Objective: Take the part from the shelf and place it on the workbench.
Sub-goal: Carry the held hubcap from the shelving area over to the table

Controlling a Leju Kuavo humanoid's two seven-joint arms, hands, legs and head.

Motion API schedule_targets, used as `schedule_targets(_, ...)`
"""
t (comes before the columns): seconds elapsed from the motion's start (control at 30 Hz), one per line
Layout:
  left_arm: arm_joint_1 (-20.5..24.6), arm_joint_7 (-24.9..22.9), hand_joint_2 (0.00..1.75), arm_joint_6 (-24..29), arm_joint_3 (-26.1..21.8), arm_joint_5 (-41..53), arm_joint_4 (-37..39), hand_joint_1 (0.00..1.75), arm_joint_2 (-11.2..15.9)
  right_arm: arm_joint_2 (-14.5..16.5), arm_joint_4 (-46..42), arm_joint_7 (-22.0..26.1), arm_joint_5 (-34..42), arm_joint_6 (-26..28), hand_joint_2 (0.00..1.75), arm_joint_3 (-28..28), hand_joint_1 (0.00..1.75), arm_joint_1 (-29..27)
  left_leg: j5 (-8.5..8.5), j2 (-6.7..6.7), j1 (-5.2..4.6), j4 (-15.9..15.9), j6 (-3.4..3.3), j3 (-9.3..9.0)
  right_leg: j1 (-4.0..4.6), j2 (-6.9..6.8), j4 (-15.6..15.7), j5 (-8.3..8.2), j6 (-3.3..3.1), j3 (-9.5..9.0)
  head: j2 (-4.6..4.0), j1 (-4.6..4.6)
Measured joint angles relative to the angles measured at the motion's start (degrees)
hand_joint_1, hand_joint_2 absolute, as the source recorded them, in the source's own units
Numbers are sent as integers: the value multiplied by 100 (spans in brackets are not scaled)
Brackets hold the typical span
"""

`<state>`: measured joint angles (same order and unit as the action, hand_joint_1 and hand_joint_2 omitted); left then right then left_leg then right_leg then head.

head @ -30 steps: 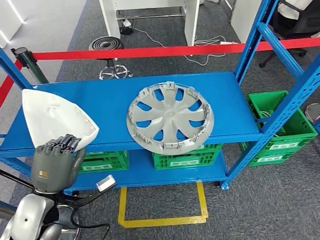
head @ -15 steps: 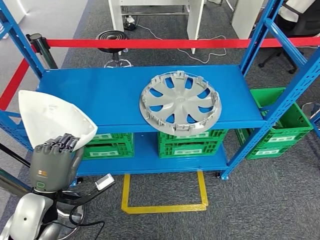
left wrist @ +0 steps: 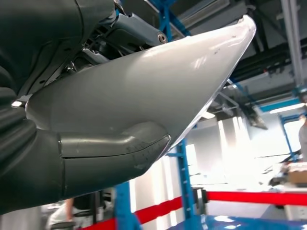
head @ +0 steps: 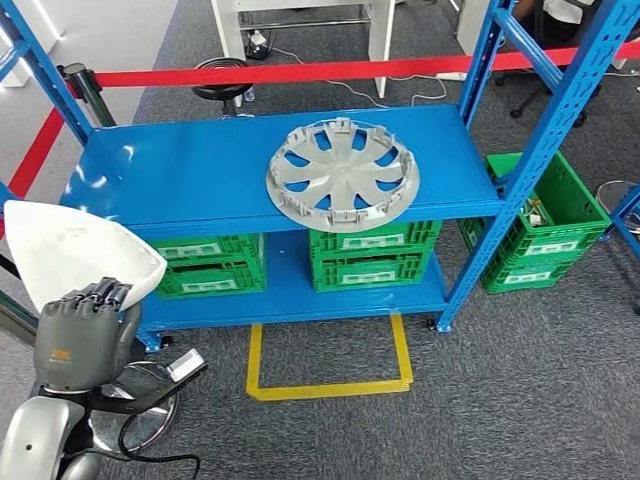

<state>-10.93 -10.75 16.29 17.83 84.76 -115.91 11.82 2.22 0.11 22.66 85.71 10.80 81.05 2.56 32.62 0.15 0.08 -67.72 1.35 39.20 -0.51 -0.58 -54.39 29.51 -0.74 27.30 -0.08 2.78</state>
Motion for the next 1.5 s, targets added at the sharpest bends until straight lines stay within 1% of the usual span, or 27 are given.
schedule_targets(0.03,-17,4,175,1,-35,-1,0,175,9,4,0,-4,-1,6,0,0,0,1,95,0,5,-302,10,9,5,-6,-32,-62,0,92,0,1)
schedule_targets(0.1,-47,16,175,2,-95,-3,0,175,25,15,0,-15,0,15,0,0,0,2,-94,0,9,-434,2,-177,12,-17,-121,-161,7,301,0,1)
schedule_targets(0.17,-68,40,175,4,-150,-8,-3,175,36,37,0,-27,0,20,0,0,0,4,-324,-2,7,157,-46,-682,17,-18,-218,-228,28,484,1,2)
schedule_targets(0.23,-83,71,175,11,-210,-15,-15,175,45,60,0,-35,0,27,0,0,0,11,-277,-7,-7,877,-106,-1163,33,-10,-290,-294,71,595,1,-3)
schedule_targets(0.27,-89,82,175,15,-239,-17,-21,175,49,67,0,-39,0,31,0,0,0,15,-217,-9,-18,1069,-126,-1264,39,-7,-305,-334,97,630,1,-3)
schedule_targets(0.33,-110,106,175,17,-295,-22,-29,175,56,75,0,-51,-1,36,0,0,0,13,-228,-1,-18,1169,-174,-1239,44,-4,-320,-408,167,704,0,-4)
schedule_targets(0.37,-123,122,175,16,-323,-25,-30,175,60,78,0,-59,-1,37,0,0,0,6,-270,9,-8,1183,-208,-1186,41,5,-360,-355,203,758,-1,-8)
schedule_targets(0.43,-147,151,175,11,-374,-26,-31,175,61,81,0,-70,-1,37,0,1,0,-6,-393,29,14,1203,-295,-1047,38,26,-708,62,262,921,0,-37)
schedule_targets(0.5,-159,164,175,5,-408,-27,-31,175,61,82,0,-74,0,37,0,2,0,-5,-529,34,0,1198,-335,-878,34,35,-1421,617,294,1111,1,-60)
schedule_targets(0.53,-165,167,175,2,-417,-28,-31,175,61,84,0,-74,0,37,0,2,0,-3,-600,35,-10,1195,-339,-788,33,36,-1748,739,301,1156,1,-59)
schedule_targets(0.57,-170,167,175,0,-423,-29,-31,175,61,85,0,-74,-1,37,0,2,0,-1,-672,35,-21,1192,-340,-694,34,36,-1938,708,301,1136,1,-59)
schedule_targets(0.6,-176,168,175,-4,-427,-31,-31,175,61,87,0,-74,-1,37,0,2,0,-1,-742,34,-32,1187,-336,-602,34,36,-1943,546,292,1028,1,-59)
schedule_targets(0.67,-184,169,175,-11,-432,-37,-31,175,61,88,0,-73,-1,37,0,2,0,6,-880,30,-51,1179,-313,-438,40,41,-1369,192,242,509,1,-58)
schedule_targets(0.73,-189,169,175,-14,-454,-41,-31,175,61,89,0,-71,-1,37,0,2,0,26,-1007,27,-76,1162,-275,-337,54,51,-406,209,190,-174,1,-55)
schedule_targets(0.8,-189,169,175,-15,-486,-42,-32,175,62,97,0,-70,-1,38,0,2,0,33,-1127,33,-82,1162,-233,-295,77,62,90,328,161,-449,1,-50)
schedule_targets(0.87,-199,170,175,-17,-509,-42,-33,175,63,114,0,-72,0,39,0,3,0,16,-1154,22,-71,1158,-179,-244,65,48,99,256,98,-340,1,-54)
schedule_targets(0.9,-208,170,175,-18,-516,-43,-33,175,65,119,0,-74,0,42,0,3,0,9,-1020,11,-65,1073,-144,-197,56,33,94,199,44,-274,0,-48)
schedule_targets(1.0,-220,170,175,-26,-528,-51,-33,175,71,129,0,-73,0,51,0,4,0,9,-159,-3,-24,162,-43,37,56,-2,47,9,-54,-55,-1,-15)
schedule_targets(1.03,-221,170,175,-35,-530,-61,-32,175,70,131,0,-72,0,51,0,4,0,9,27,-2,-11,-211,-21,92,60,-9,16,-51,-55,34,-1,-11)
schedule_targets(1.07,-222,170,175,-46,-532,-71,-32,175,70,132,0,-72,0,50,0,4,0,9,82,-2,-3,-468,-9,94,63,-14,-21,-102,-56,135,-1,-12)
schedule_targets(1.13,-222,169,175,-72,-543,-89,-31,175,70,133,0,-70,-1,50,0,4,0,9,-159,-3,5,-361,-17,-195,65,-18,-112,-182,-46,339,-1,-10)
schedule_targets(1.2,-217,169,175,-88,-563,-102,-32,175,71,140,0,-69,-1,50,0,4,0,12,-383,-13,-4,378,-78,-761,75,-11,-198,-240,-20,488,-1,-13)
schedule_targets(1.27,-208,169,175,-95,-581,-119,-33,175,72,154,0,-66,0,50,0,4,0,18,-351,-24,-27,1004,-144,-1144,80,-6,-245,-309,33,573,-1,-14)
schedule_targets(1.33,-201,168,175,-100,-599,-137,-33,175,70,162,0,-63,1,50,0,4,0,15,-341,-24,-50,1199,-189,-1186,67,-4,-236,-405,113,634,0,-12)
schedule_targets(1.4,-188,170,175,-105,-625,-161,-33,175,65,163,0,-67,1,47,0,4,0,7,-431,-2,-31,1290,-244,-1134,58,23,-299,-307,189,722,-1,-19)
schedule_targets(1.43,-181,174,175,-106,-640,-175,-33,175,62,162,0,-69,1,45,0,4,0,4,-485,9,-13,1332,-273,-1094,54,38,-466,-116,221,797,-1,-31)
schedule_targets(1.5,-178,181,175,-108,-665,-212,-32,175,54,162,0,-72,1,44,0,4,0,6,-581,25,3,1339,-304,-973,32,51,-1114,423,276,1000,-1,-54)
